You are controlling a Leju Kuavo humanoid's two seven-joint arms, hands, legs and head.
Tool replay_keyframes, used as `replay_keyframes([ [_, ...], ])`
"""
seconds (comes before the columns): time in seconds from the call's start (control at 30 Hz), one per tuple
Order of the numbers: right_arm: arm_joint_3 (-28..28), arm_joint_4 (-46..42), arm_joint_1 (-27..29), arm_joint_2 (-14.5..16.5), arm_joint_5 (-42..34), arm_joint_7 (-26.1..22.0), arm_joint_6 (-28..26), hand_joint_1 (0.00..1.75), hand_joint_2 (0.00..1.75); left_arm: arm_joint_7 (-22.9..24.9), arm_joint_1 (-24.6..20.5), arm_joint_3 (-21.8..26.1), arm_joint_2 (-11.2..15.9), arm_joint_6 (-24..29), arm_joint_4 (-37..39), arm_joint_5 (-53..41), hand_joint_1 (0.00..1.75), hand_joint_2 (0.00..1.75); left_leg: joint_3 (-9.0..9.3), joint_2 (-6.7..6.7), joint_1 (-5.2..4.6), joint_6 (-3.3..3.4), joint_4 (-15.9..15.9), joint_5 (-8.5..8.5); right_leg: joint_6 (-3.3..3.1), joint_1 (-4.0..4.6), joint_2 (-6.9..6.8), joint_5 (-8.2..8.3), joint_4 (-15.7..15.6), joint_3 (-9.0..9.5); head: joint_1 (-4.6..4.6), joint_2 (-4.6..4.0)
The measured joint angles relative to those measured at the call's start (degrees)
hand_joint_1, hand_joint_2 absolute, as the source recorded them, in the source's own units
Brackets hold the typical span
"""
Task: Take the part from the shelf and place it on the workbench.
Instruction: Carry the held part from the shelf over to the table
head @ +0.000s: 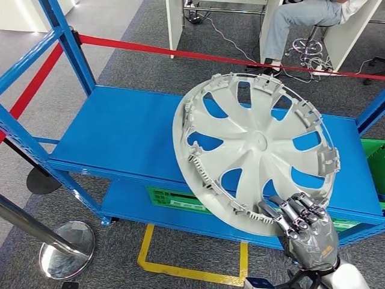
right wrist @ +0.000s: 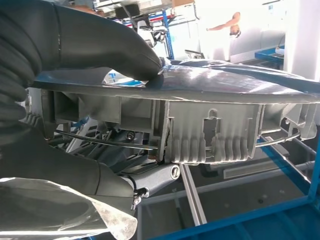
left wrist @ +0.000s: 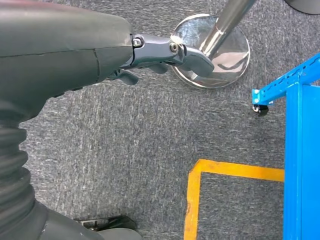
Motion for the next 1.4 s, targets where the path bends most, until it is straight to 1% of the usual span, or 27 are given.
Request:
replay_keyframes([
  [0.3,-0.1,0.0,0.1,0.1,0.0,0.7,0.0,1.75,1.75,0.0,0.1,0.0,0.0,-0.1,-0.1,-0.1,0.0,1.75,0.0,0.0,-0.01,0.0,0.0,0.0,0.0,-0.02,0.0,0.0,0.0,0.0,0.01,0.0],
  [0.6,0.1,0.0,0.1,0.1,-0.1,4.6,0.0,1.75,1.75,0.0,0.1,0.0,0.0,-0.8,-0.1,0.1,0.0,1.75,-0.01,0.0,-0.32,0.1,0.1,-0.06,0.14,-0.35,0.0,0.08,0.0,-0.02,-0.01,0.0],
  [0.7,0.5,0.0,0.1,0.1,-0.4,6.4,0.0,1.75,1.75,0.0,0.1,0.0,0.2,-1.3,0.0,0.2,0.0,1.75,-0.08,-0.01,-0.56,0.39,0.2,-0.14,0.42,-0.52,-0.01,0.14,-0.1,-0.02,-0.01,0.0],
  [0.77,0.9,0.0,0.1,0.1,-0.5,7.5,0.0,1.75,1.75,0.0,0.1,0.0,0.2,-1.4,0.0,0.2,0.0,1.75,-0.12,-0.03,-0.63,0.86,0.2,0.09,0.89,-0.62,-0.02,0.35,-0.2,0.02,-0.03,0.0],
  [0.8,1.0,-0.1,0.2,0.1,-0.6,8.0,0.0,1.75,1.75,0.0,0.1,0.0,0.2,-1.4,0.0,0.1,0.0,1.75,-0.06,0.0,-0.5,1.17,-0.1,0.4,1.11,-0.64,0.03,0.17,-0.1,-0.12,-0.03,0.0],
  [0.83,1.0,-0.2,0.2,0.1,-0.6,8.5,0.0,1.75,1.75,0.1,0.1,0.0,0.2,-1.4,-0.1,0.0,0.0,1.75,-0.02,0.02,-0.35,1.51,-0.5,0.76,1.25,-0.57,0.12,-0.5,0.5,-0.47,0.02,0.0],
  [0.87,1.1,-0.3,0.2,0.1,-0.5,9.0,0.0,1.75,1.75,0.6,0.2,0.0,0.2,-1.4,-0.3,-0.2,0.0,1.75,-0.03,0.04,-0.18,1.78,-0.9,1.04,1.29,-0.49,0.26,-1.87,2.2,-1.27,0.07,0.0],
  [0.9,1.1,-0.4,0.3,0.0,-0.5,9.5,0.0,1.75,1.75,1.4,0.6,0.0,0.2,-1.5,-0.8,-0.5,0.0,1.75,-0.05,0.07,-0.06,1.94,-1.1,1.24,1.27,-0.44,0.41,-3.78,5.0,-2.55,0.1,0.0],
  [0.93,1.1,-0.4,0.3,0.0,-0.4,9.8,0.0,1.75,1.75,2.6,1.1,0.0,0.2,-1.5,-1.7,-0.8,0.0,1.75,-0.16,0.08,-0.07,2.02,-1.1,1.29,1.27,-0.38,0.51,-5.69,8.6,-4.06,0.11,0.0],
  [0.97,1.1,-0.4,0.5,0.0,-0.4,10.0,0.0,1.75,1.75,4.0,1.9,0.0,0.2,-1.5,-3.0,-1.2,0.0,1.75,-0.25,0.09,-0.09,2.04,-1.1,1.3,1.3,-0.37,0.56,-7.13,12.2,-5.55,0.1,0.0],
  [1.0,1.2,-0.4,0.6,0.0,-0.4,10.1,0.0,1.75,1.75,5.8,2.8,-0.1,0.3,-1.5,-4.6,-1.5,0.0,1.75,-0.28,0.1,-0.12,2.04,-1.1,1.31,1.34,-0.37,0.57,-7.62,14.6,-6.52,0.07,0.0],
  [1.03,1.2,-0.4,0.7,0.0,-0.5,10.1,0.0,1.75,1.75,7.7,3.8,-0.1,0.4,-1.5,-6.6,-1.9,0.0,1.75,-0.32,0.1,-0.12,2.03,-0.9,1.3,1.36,-0.37,0.57,-6.95,15.0,-6.65,0.08,0.0],
  [1.07,1.2,-0.4,0.8,0.0,-0.6,10.1,0.0,1.75,1.75,9.4,4.8,-0.2,0.5,-1.5,-8.6,-2.2,0.0,1.75,-0.34,0.07,-0.11,1.99,-0.8,1.28,1.37,-0.4,0.56,-5.31,13.5,-5.86,0.09,0.0],
  [1.1,1.2,-0.4,0.8,0.0,-0.7,10.1,0.0,1.75,1.75,10.8,5.6,-0.3,0.7,-1.5,-10.6,-2.6,0.0,1.75,-0.37,0.02,-0.09,1.9,-0.6,1.22,1.33,-0.45,0.56,-3.11,10.2,-4.3,0.09,0.0],
  [1.13,1.2,-0.4,0.8,0.0,-0.9,10.1,0.0,1.75,1.75,11.7,6.3,-0.4,0.8,-1.5,-12.4,-2.8,0.0,1.75,-0.48,-0.06,-0.13,1.72,-0.4,1.16,1.25,-0.46,0.6,-1.47,6.8,-2.48,0.08,0.0],
  [1.17,1.2,-0.4,0.8,0.0,-1.0,10.1,0.0,1.75,1.75,12.2,6.8,-0.6,0.9,-1.4,-13.7,-2.9,0.0,1.75,-0.68,-0.18,-0.2,1.46,-0.1,1.15,1.14,-0.43,0.65,-0.34,4.0,-1.0,0.07,0.0],
  [1.2,1.2,-0.5,0.8,0.0,-1.1,10.1,0.0,1.75,1.75,12.5,7.1,-0.6,1.1,-1.4,-14.6,-3.0,0.0,1.75,-0.91,-0.3,-0.27,1.12,0.1,1.23,1.04,-0.39,0.69,0.11,2.3,-0.15,0.05,0.0],
  [1.23,1.2,-0.5,0.8,0.0,-1.2,10.1,0.0,1.75,1.75,12.6,7.3,-0.7,1.2,-1.3,-15.4,-3.1,0.0,1.75,-1.23,-0.4,-0.34,0.76,0.3,1.43,0.96,-0.33,0.73,-0.02,1.7,0.07,0.03,0.01],
  [1.27,1.2,-0.6,0.8,0.0,-1.2,10.1,0.0,1.75,1.75,12.7,7.6,-0.8,1.3,-1.3,-16.1,-3.1,0.0,1.75,-1.56,-0.47,-0.39,0.42,0.4,1.67,0.87,-0.33,0.74,0.07,1.5,-0.13,0.02,0.01],
  [1.3,1.2,-0.6,0.8,0.0,-1.3,10.1,0.0,1.75,1.75,12.7,7.8,-1.0,1.4,-1.3,-16.6,-3.1,0.0,1.75,-1.93,-0.49,-0.38,0.06,0.7,1.65,0.64,-0.48,0.69,0.14,1.3,-0.45,0.01,0.01],
  [1.33,1.2,-0.6,0.8,0.0,-1.4,10.1,0.0,1.75,1.75,12.6,7.9,-1.1,1.5,-1.2,-17.0,-3.1,0.0,1.75,-2.38,-0.48,-0.36,-0.37,1.2,1.08,0.31,-0.62,0.66,0.27,1.1,-0.77,-0.05,0.01],
  [1.37,1.2,-0.6,0.8,0.0,-1.5,10.1,0.0,1.75,1.75,12.5,7.9,-1.2,1.6,-1.2,-17.2,-3.1,0.0,1.75,-3.02,-0.46,-0.24,-0.85,2.5,-0.28,-0.14,-0.75,0.59,0.5,1.0,-1.14,-0.16,0.0],
  [1.4,1.3,-0.6,0.8,0.0,-1.6,10.1,0.0,1.75,1.75,12.2,7.9,-1.2,1.6,-1.1,-17.2,-3.0,0.0,1.75,-3.96,-0.44,-0.01,-1.35,5.0,-2.4,-0.63,-0.82,0.48,0.81,0.9,-1.55,-0.26,0.0],
])
